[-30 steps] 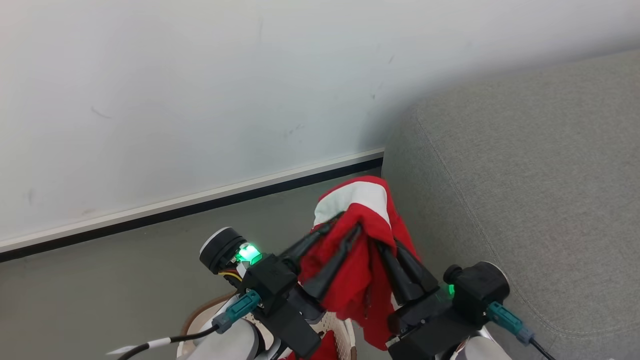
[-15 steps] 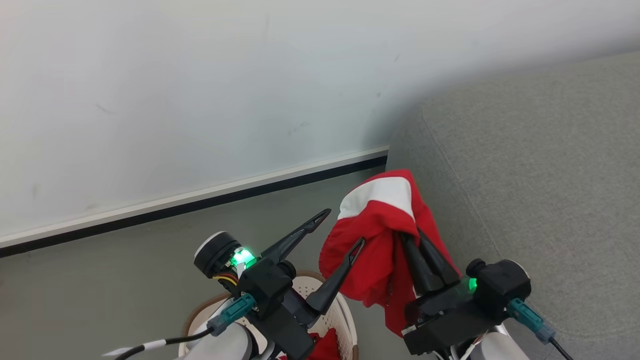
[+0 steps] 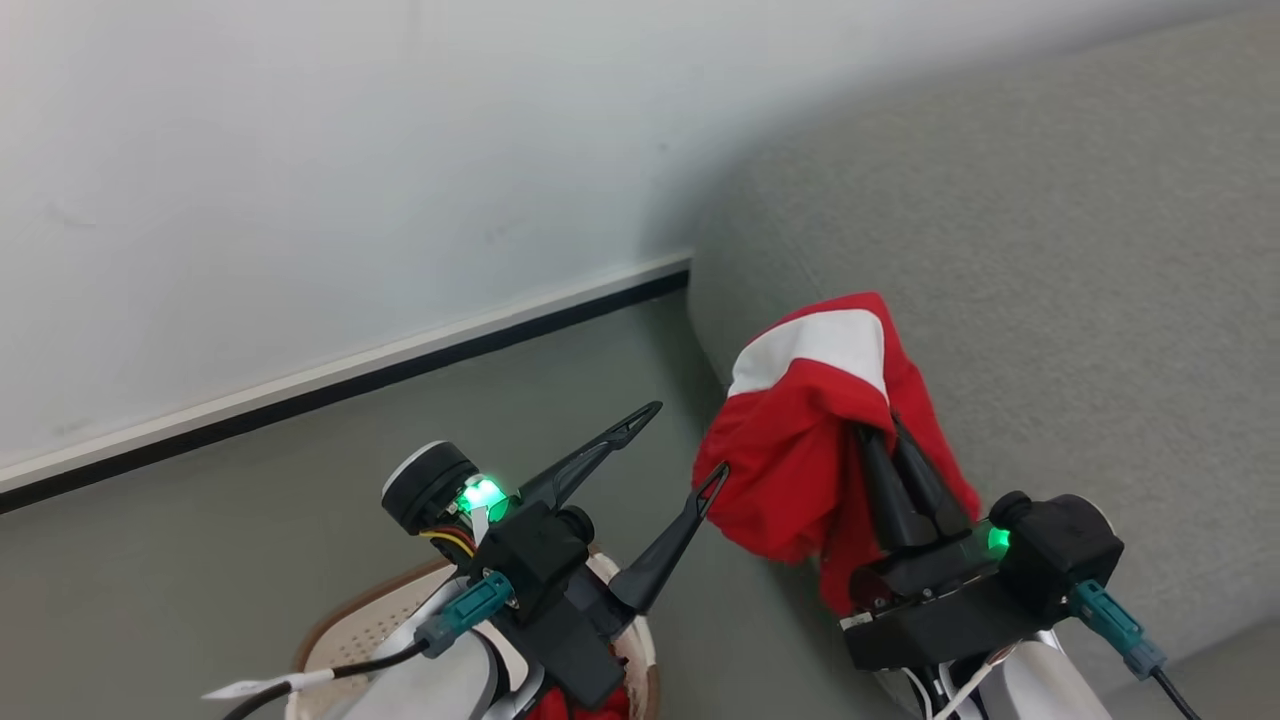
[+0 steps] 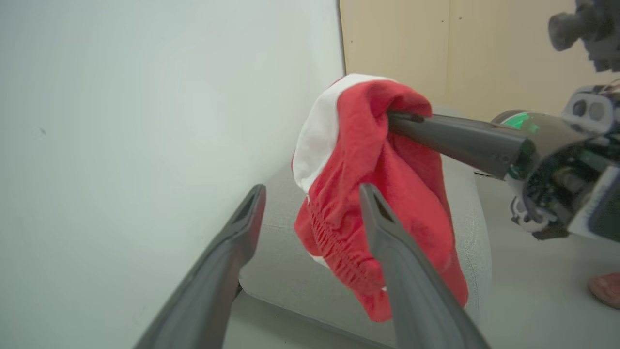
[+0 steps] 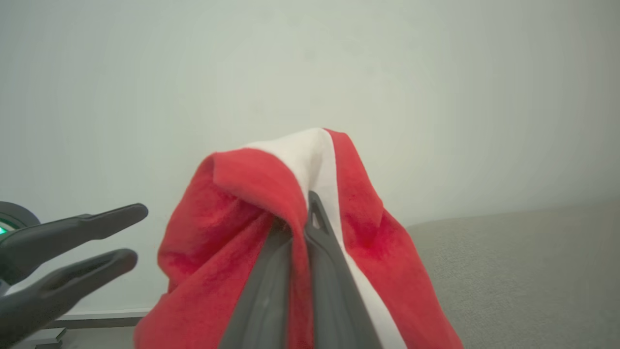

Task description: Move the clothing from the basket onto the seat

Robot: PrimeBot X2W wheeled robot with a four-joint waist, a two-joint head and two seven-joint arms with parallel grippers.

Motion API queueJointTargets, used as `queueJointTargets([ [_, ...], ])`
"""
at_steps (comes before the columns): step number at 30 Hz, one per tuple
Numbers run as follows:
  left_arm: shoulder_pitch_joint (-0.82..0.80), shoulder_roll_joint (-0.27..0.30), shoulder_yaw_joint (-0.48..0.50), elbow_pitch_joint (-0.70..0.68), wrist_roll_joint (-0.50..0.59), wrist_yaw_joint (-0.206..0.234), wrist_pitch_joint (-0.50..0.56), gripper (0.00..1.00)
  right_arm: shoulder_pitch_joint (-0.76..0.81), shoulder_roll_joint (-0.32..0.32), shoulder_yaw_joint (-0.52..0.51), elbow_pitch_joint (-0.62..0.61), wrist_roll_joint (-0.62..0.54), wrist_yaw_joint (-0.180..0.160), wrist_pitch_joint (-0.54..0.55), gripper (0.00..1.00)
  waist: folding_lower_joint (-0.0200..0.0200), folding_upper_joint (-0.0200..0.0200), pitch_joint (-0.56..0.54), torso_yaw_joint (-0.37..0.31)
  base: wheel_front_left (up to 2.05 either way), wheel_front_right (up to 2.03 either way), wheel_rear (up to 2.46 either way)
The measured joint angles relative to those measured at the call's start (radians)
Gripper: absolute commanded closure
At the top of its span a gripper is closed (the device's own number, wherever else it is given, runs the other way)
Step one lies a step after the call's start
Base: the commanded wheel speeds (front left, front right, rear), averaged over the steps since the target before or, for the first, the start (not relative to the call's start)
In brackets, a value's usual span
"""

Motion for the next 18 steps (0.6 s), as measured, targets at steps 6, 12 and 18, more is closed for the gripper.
queueJointTargets([
  [6, -0.019, 0.007, -0.015, -0.002, 0.001, -0.004, 0.002, 0.00, 0.000, 0.009, -0.025, -0.027, -0.015, 0.000, 0.000, 1.00, 0.0000, 0.0000, 0.026, -0.072, 0.00, 0.00, 0.00],
  [12, -0.042, 0.008, -0.029, 0.000, 0.002, -0.005, 0.012, 0.00, -0.003, 0.019, -0.038, -0.051, -0.016, 0.000, 0.000, 1.00, 0.0001, 0.0000, 0.051, -0.148, 0.00, 0.00, 0.00],
  [18, -0.066, 0.004, -0.057, 0.009, 0.001, -0.014, 0.017, 0.00, 0.000, 0.029, -0.063, -0.071, -0.017, 0.000, 0.000, 1.00, 0.0000, 0.0000, 0.076, -0.219, 0.00, 0.00, 0.00],
])
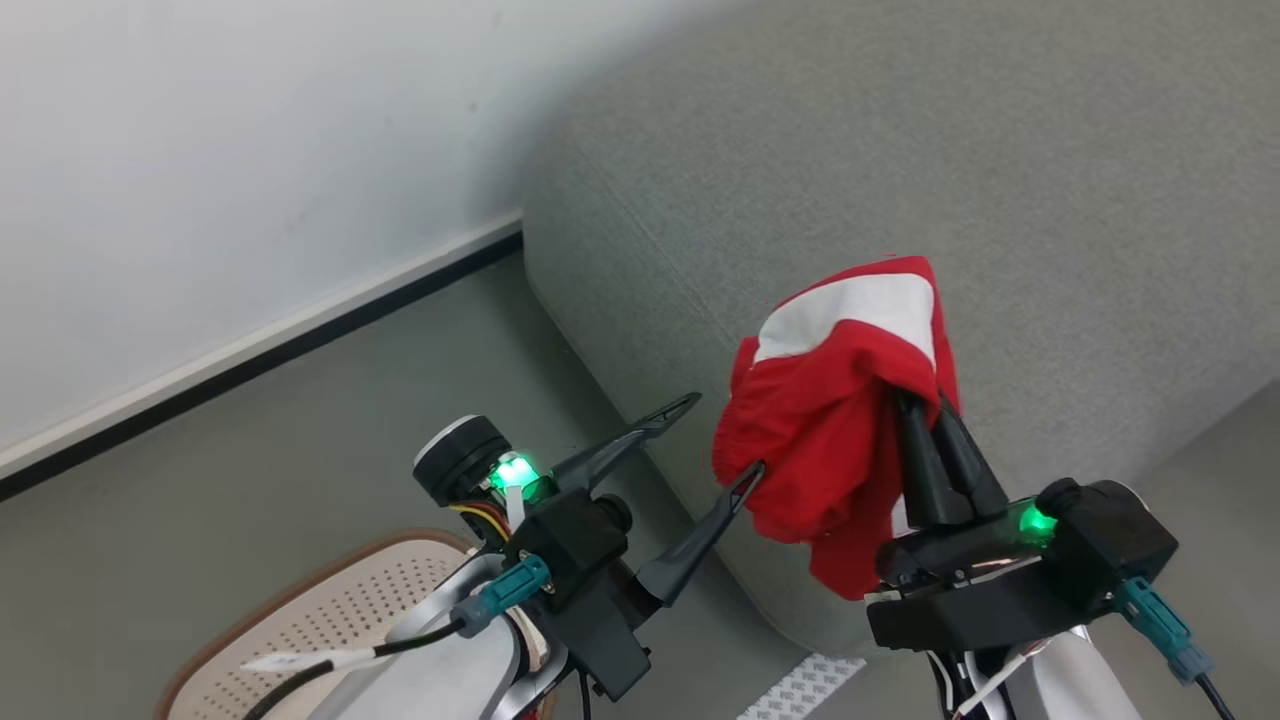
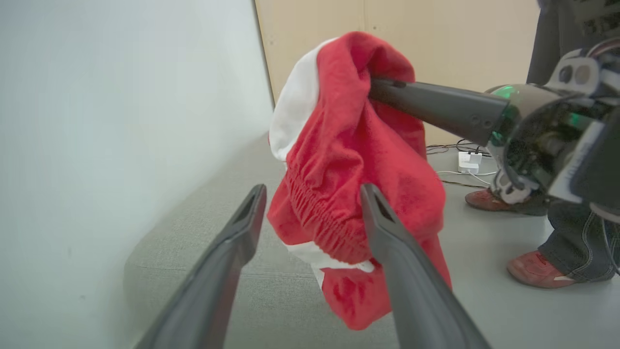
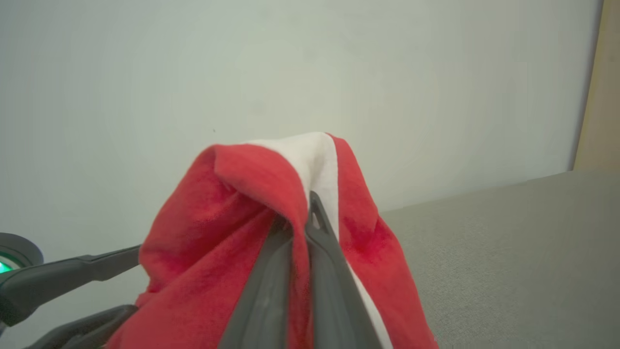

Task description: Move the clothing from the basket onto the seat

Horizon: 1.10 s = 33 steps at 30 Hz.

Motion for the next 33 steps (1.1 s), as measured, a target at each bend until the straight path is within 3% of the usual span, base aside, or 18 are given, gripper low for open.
queueJointTargets([
  [18, -0.085, -0.002, -0.071, 0.051, -0.029, -0.017, -0.013, 0.00, 0.026, 0.031, -0.086, -0.053, -0.022, 0.000, 0.000, 1.00, -0.0001, 0.0000, 0.092, -0.041, 0.00, 0.00, 0.00],
  [28, -0.172, 0.021, -0.100, -0.004, -0.005, -0.018, 0.068, 0.00, -0.191, 0.031, -0.212, -0.080, 0.012, 0.000, 0.000, 1.00, 0.0000, 0.0000, 0.204, -0.044, 0.00, 0.00, 0.00],
  [33, -0.264, 0.023, -0.140, -0.034, 0.000, -0.024, 0.107, 0.00, -0.327, 0.016, -0.349, -0.122, 0.086, 0.000, 0.000, 1.00, 0.0000, 0.0000, 0.290, -0.035, 0.00, 0.00, 0.00],
])
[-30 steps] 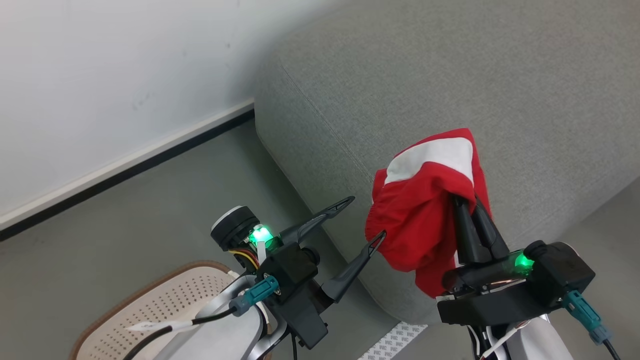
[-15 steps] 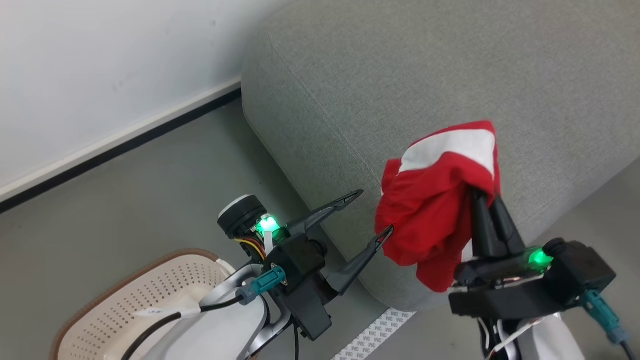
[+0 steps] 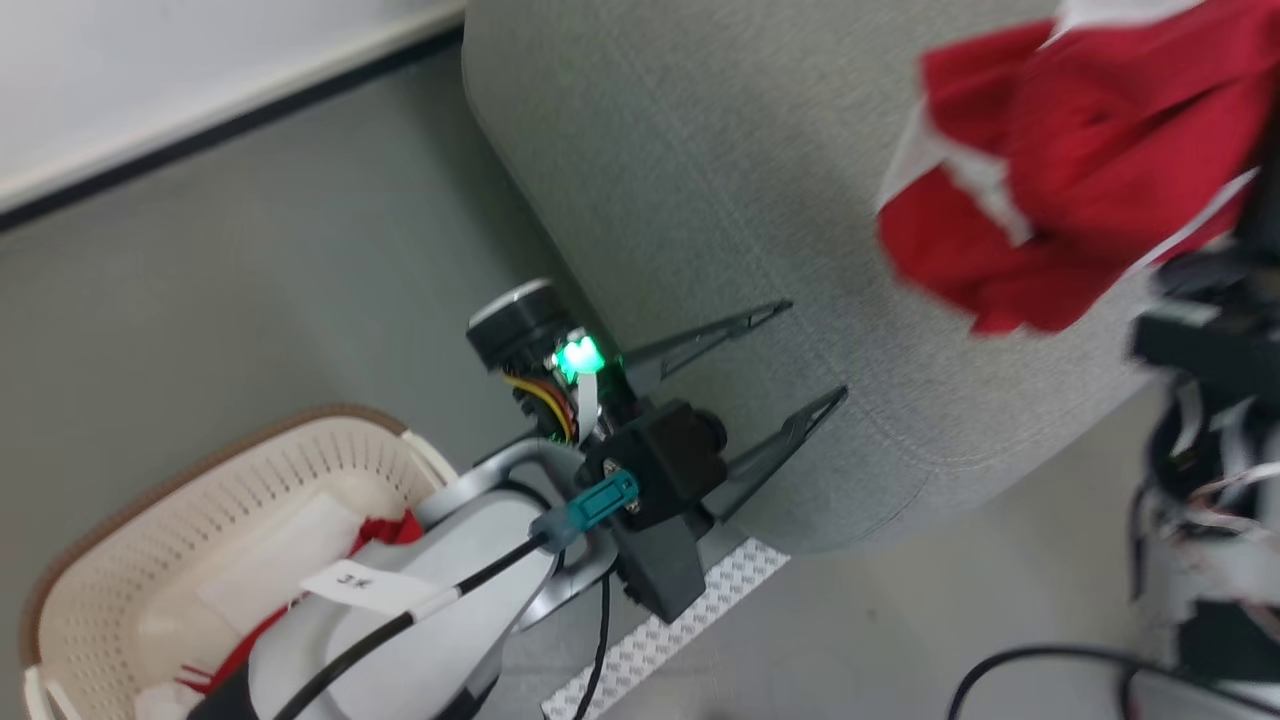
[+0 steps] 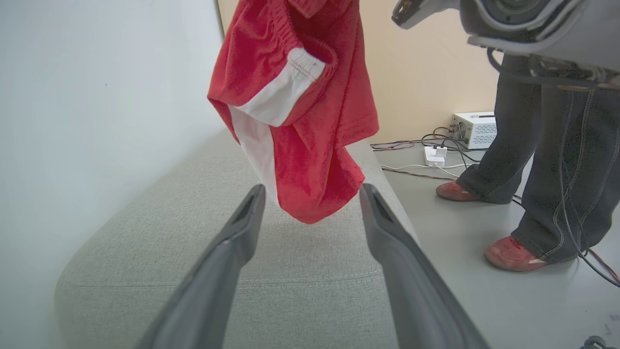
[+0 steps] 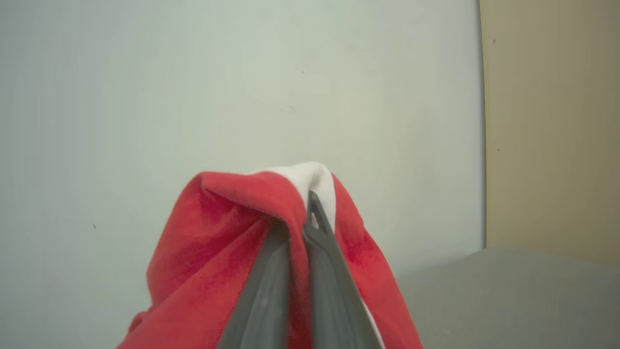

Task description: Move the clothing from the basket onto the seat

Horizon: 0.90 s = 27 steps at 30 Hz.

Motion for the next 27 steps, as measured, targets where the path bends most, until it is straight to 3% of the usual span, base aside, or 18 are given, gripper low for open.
queueJointTargets([
  [11, -0.196, 0.034, -0.065, -0.067, -0.006, -0.001, 0.076, 0.00, -0.359, -0.121, -0.282, 0.022, 0.030, 0.000, 0.000, 1.00, 0.0002, 0.0000, 0.218, 0.040, 0.00, 0.00, 0.00],
  [23, -0.271, 0.061, -0.095, -0.105, -0.028, -0.001, 0.122, 0.00, -0.604, -0.256, -0.373, 0.240, 0.016, 0.000, 0.000, 1.00, 0.0001, 0.0001, 0.394, 0.082, 0.00, 0.00, 0.00],
  [27, -0.271, 0.077, -0.100, -0.114, -0.028, -0.001, 0.125, 0.00, -0.622, -0.259, -0.372, 0.358, -0.012, 0.000, 0.000, 1.00, 0.0001, 0.0001, 0.438, 0.093, 0.00, 0.00, 0.00],
])
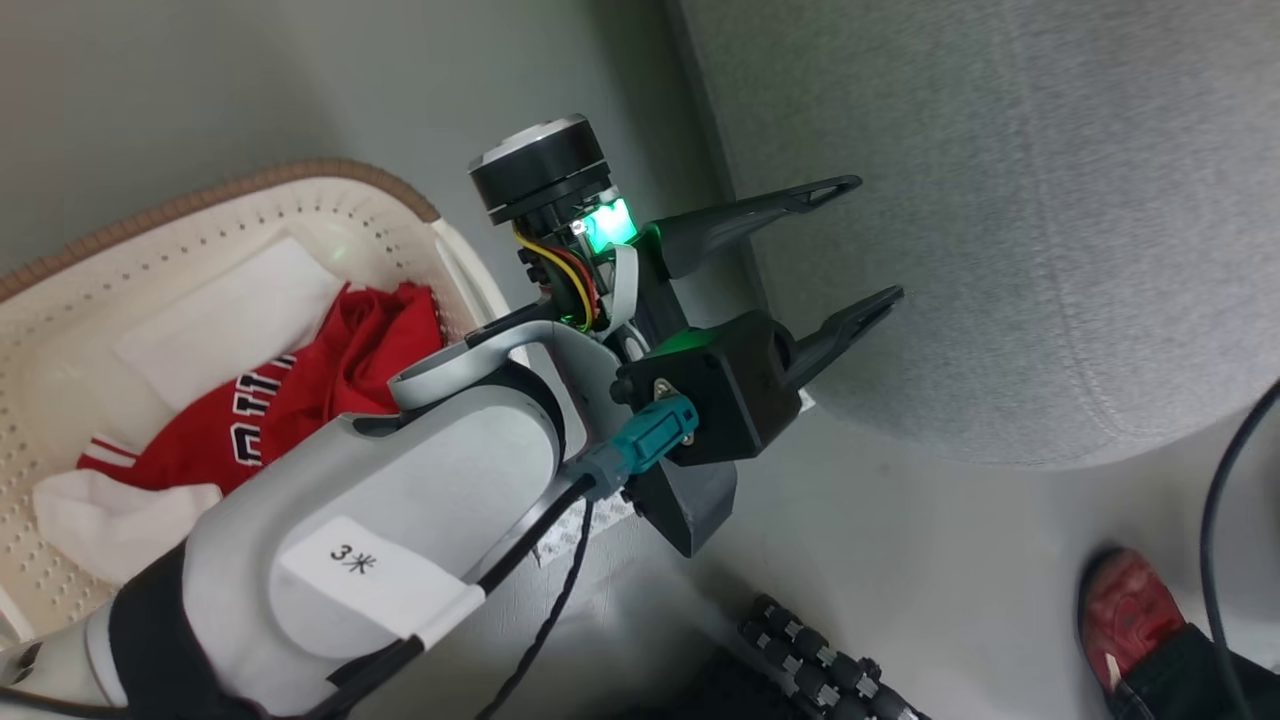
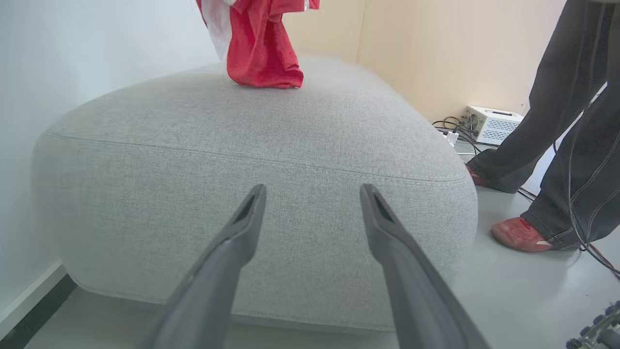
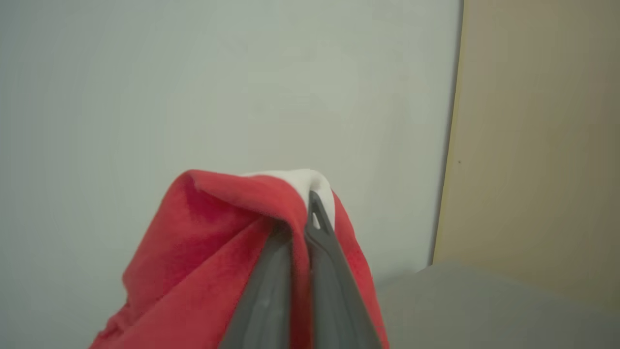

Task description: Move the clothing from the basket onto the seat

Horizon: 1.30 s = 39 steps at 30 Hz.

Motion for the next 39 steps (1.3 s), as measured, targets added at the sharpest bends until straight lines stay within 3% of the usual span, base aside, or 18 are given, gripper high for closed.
queueJointTargets([
  [12, 0.000, 0.031, -0.024, -0.018, -0.002, 0.004, 0.035, 0.00, 0.005, 0.086, -0.029, 0.346, -0.039, 0.000, 0.000, 1.00, -0.0002, 0.0000, 0.041, -0.006, 0.00, 0.00, 0.00],
  [14, 0.000, 0.032, -0.025, -0.019, -0.005, 0.005, 0.035, 0.00, 0.007, 0.101, -0.033, 0.386, -0.049, 0.000, 0.000, 0.86, -0.0004, 0.0000, 0.036, -0.008, 0.00, 0.00, 0.00],
  [16, 0.002, 0.038, -0.027, -0.019, -0.006, 0.009, 0.036, 0.00, 0.001, 0.107, -0.039, 0.415, -0.060, 0.000, 0.000, 0.84, -0.0003, 0.0000, 0.031, -0.011, 0.00, 0.00, 0.00],
  [18, 0.006, 0.039, -0.031, -0.019, -0.007, 0.012, 0.036, 0.00, -0.002, 0.113, -0.042, 0.453, -0.079, 0.000, 0.000, 0.75, -0.0003, 0.0000, 0.024, -0.013, 0.00, 0.00, 0.00],
  [19, 0.008, 0.038, -0.032, -0.019, -0.007, 0.016, 0.036, 0.00, 0.000, 0.117, -0.036, 0.468, -0.086, 0.000, 0.000, 0.65, -0.0003, -0.0001, 0.021, -0.013, 0.00, 0.00, 0.00],
  [21, 0.010, 0.038, -0.036, -0.019, -0.010, 0.017, 0.034, 0.00, 0.001, 0.118, -0.018, 0.485, -0.113, 0.000, 0.000, 0.62, -0.0003, -0.0002, 0.012, -0.012, 0.00, 0.00, 0.00],
  [23, 0.012, 0.039, -0.035, -0.017, -0.012, 0.024, 0.027, 0.00, 0.006, 0.119, -0.015, 0.482, -0.127, 0.000, 0.000, 0.51, -0.0003, -0.0001, 0.003, -0.009, 0.00, 0.00, 0.00],
  [24, 0.015, 0.041, -0.034, -0.016, -0.012, 0.027, 0.026, 0.00, 0.014, 0.122, -0.013, 0.475, -0.136, 0.000, 0.000, 0.00, -0.0003, -0.0001, -0.003, -0.008, 0.00, 0.00, 0.00],
  [28, 0.026, 0.054, -0.028, -0.015, -0.016, 0.036, 0.017, 0.00, 0.062, 0.139, -0.020, 0.411, -0.169, 0.000, 0.000, 0.00, -0.0003, -0.0002, -0.026, -0.004, 0.00, 0.00, 0.00],
  [34, 0.063, 0.072, -0.018, -0.011, -0.026, 0.070, 0.002, 0.00, 0.189, 0.216, -0.043, 0.307, -0.228, 0.000, 0.000, 0.00, -0.0003, -0.0001, -0.073, 0.000, 0.00, 0.00, 0.00],
  [39, 0.140, 0.066, 0.013, 0.009, -0.076, 0.126, -0.063, 0.00, 0.343, 0.256, 0.038, 0.153, -0.234, 0.000, 0.000, 0.00, -0.0004, -0.0002, -0.138, 0.014, 0.00, 0.00, 0.00],
])
